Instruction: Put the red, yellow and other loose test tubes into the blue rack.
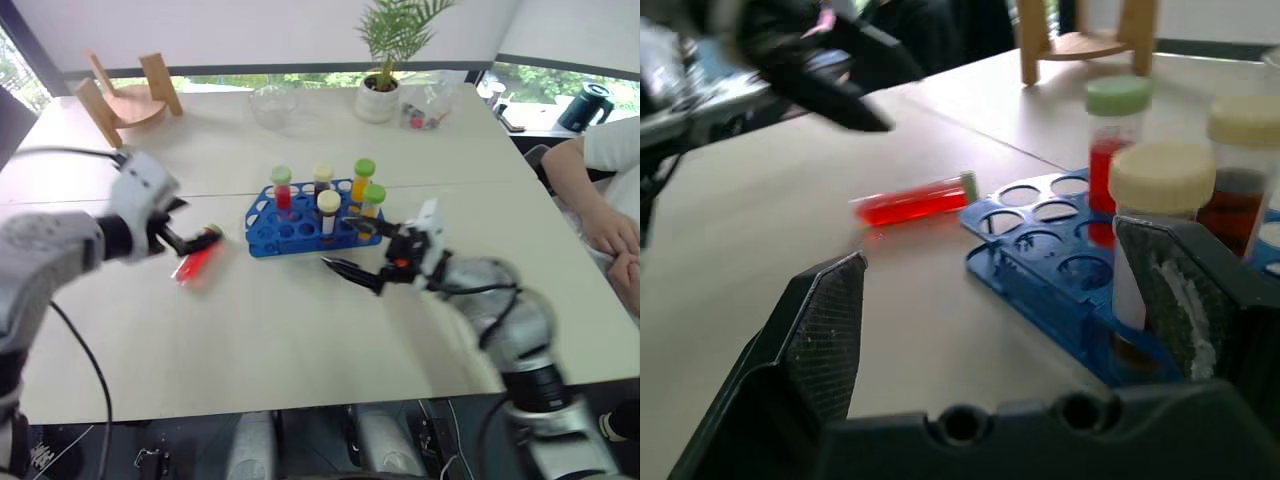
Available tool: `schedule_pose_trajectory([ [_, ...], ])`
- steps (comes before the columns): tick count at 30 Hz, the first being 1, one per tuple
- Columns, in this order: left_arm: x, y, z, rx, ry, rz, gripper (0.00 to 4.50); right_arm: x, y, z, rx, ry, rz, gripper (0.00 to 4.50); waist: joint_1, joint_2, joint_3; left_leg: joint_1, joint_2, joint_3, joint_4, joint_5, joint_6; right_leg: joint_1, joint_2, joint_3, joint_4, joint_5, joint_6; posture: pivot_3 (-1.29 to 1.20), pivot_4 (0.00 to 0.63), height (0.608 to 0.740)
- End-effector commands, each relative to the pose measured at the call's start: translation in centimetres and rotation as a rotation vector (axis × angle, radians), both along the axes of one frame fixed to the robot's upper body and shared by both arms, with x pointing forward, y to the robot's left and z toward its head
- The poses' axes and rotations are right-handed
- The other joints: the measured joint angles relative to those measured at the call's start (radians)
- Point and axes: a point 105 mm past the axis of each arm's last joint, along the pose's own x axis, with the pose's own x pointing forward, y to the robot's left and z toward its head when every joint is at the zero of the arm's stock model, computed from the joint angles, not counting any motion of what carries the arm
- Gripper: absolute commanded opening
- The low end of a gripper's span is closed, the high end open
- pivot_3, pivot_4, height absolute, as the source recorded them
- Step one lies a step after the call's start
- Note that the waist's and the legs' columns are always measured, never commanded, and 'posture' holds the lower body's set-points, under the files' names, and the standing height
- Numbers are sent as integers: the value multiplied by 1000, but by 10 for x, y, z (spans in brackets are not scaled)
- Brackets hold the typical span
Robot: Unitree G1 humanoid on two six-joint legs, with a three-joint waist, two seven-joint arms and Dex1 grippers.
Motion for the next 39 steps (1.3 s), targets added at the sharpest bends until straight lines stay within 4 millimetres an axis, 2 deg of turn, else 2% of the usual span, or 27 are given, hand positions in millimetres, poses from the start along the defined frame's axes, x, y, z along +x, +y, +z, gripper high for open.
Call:
schedule_pose_trajectory([
  [1, 9, 15, -17, 21, 167, 133, 4500, -20, 5, 23, -71, -42, 199, 4371, -4, 0, 0, 1, 0, 0, -2, 0, 0, 0, 1, 0, 0, 0, 0, 0, 150, 740],
  [6, 27, 16, -32, -19, 316, 224, 4500, -28, 6, 43, -139, -97, 326, 4371, -4, 0, 0, -5, 0, -1, -1, 0, 0, -5, 1, 0, 1, 0, 0, 0, 150, 740],
  [16, 50, -2, -61, -56, 435, 215, 4500, -37, 6, 53, -168, -120, 339, 4371, 10, 0, 0, -7, 0, 0, 1, 0, 0, -7, -1, 0, 1, 0, 0, 0, 150, 740],
  [17, 50, -3, -64, -58, 445, 211, 3969, -37, 5, 53, -165, -120, 330, 4500, 10, 0, 0, -7, 0, 0, 1, 0, 0, -7, -1, 0, 1, 0, 0, 0, 150, 740],
  [18, 50, -4, -66, -58, 451, 208, 3741, -37, 5, 53, -164, -122, 323, 4500, 7, 0, 0, -7, 0, 0, 2, 0, 0, -7, -1, 0, 1, 0, 0, 0, 150, 740],
  [23, 57, -5, -76, -77, 454, 221, 1218, -36, 2, 53, -156, -126, 283, 4500, 8, 0, 0, -7, 0, -1, 1, 0, 0, -7, 0, -1, 1, 0, 0, 0, 150, 740],
  [24, 58, -5, -75, -81, 450, 222, 836, -36, 2, 53, -157, -125, 276, 4500, 8, 0, 0, -7, 0, -1, 1, 0, 0, -7, 0, -1, 1, 0, 0, 0, 150, 740],
  [26, 61, -5, -67, -94, 415, 213, 795, -36, -1, 52, -159, -119, 261, 4500, 11, 0, 0, -7, -1, 0, 2, 0, 0, -7, -1, -1, 1, 0, 0, 0, 150, 740],
  [30, 67, -25, -11, -277, 192, 61, 795, -35, -7, 50, -163, -114, 224, 4500, 12, 0, 0, -8, -1, -1, 2, 0, 0, -7, -1, -1, 1, 0, 1, 0, 150, 740],
  [32, 51, -39, 24, -405, 40, -125, 795, -31, -9, 48, -153, -116, 183, 4500, 12, -1, 0, -8, 0, -1, 2, 0, 0, -7, -1, -1, 1, 0, 1, 0, 150, 740],
  [34, 28, -49, 45, -521, -44, -273, 795, -29, -11, 47, -145, -117, 149, 4500, 6, -1, 0, -8, 0, 0, 1, 0, 0, -7, -1, -1, 1, 0, 0, 0, 150, 740],
  [37, 13, -61, 55, -652, -211, -371, 795, -27, -13, 45, -125, -115, 106, 4500, 9, 1, -1, -7, 0, 1, 0, 0, 0, -7, -2, 0, 1, 0, 0, 0, 150, 740],
  [39, 8, -75, 43, -682, -257, -407, 795, -26, -13, 45, -112, -110, 92, 4500, 9, 1, -1, -6, 0, 0, 2, 0, -1, -6, -2, 0, 2, 0, 0, 0, 150, 740],
])
